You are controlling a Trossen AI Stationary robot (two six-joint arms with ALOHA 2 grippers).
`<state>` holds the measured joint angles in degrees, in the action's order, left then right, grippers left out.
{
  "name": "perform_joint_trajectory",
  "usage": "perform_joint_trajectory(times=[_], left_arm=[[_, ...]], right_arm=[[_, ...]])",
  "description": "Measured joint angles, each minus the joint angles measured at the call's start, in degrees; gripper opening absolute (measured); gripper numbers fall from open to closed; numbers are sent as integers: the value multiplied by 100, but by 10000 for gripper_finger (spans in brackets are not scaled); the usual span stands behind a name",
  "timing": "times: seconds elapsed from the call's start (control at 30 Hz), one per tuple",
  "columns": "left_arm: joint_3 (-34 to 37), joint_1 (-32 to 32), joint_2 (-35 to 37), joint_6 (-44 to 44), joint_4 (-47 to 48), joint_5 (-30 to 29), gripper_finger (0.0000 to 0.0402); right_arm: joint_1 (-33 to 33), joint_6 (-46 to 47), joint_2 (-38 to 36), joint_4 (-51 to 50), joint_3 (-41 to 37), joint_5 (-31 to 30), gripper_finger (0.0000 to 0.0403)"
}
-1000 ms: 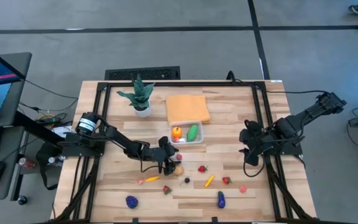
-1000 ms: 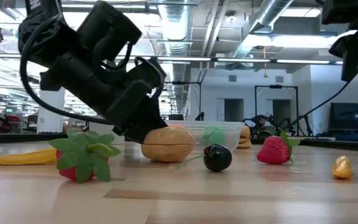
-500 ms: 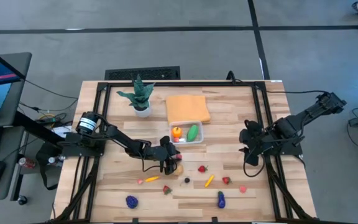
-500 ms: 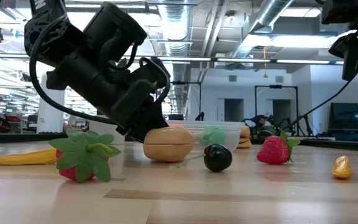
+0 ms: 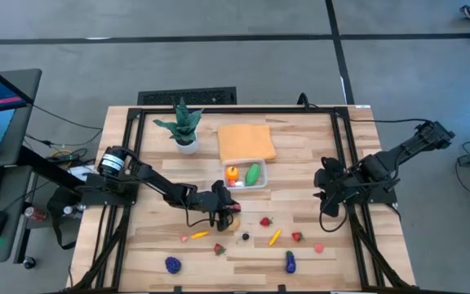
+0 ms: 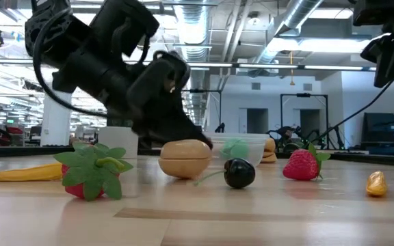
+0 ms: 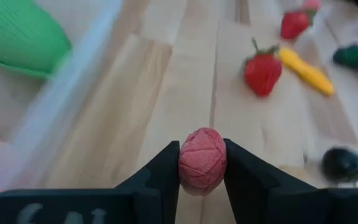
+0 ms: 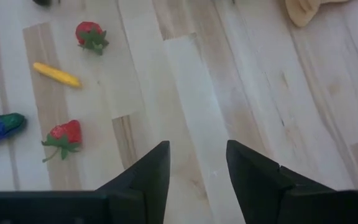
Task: Pick and placing Produce into tupperware
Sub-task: Put the top pink apricot into the transparent bin
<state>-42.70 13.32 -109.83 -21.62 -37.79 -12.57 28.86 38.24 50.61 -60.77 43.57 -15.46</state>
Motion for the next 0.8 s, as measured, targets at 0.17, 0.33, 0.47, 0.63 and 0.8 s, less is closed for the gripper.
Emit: perform_joint_trajectory(times=[0.17, 0.33, 0.47, 0.63, 0.8], left_arm=[[0, -4, 419, 8, 12, -82, 97], [0, -2, 907, 74, 154, -342, 96], [0, -70, 1273, 115, 499, -777, 96], [-38, -405, 1481, -184, 1014, -913, 96], [-553, -677, 1404, -267, 1869, -509, 96]], right_arm=[[0, -121, 0, 9, 0, -158, 146], [0, -139, 0, -1, 0, -326, 145], [0, -134, 0, 0, 0, -586, 145], [0, -123, -1, 3, -1, -778, 140], [0, -116, 0, 50, 0, -865, 136]])
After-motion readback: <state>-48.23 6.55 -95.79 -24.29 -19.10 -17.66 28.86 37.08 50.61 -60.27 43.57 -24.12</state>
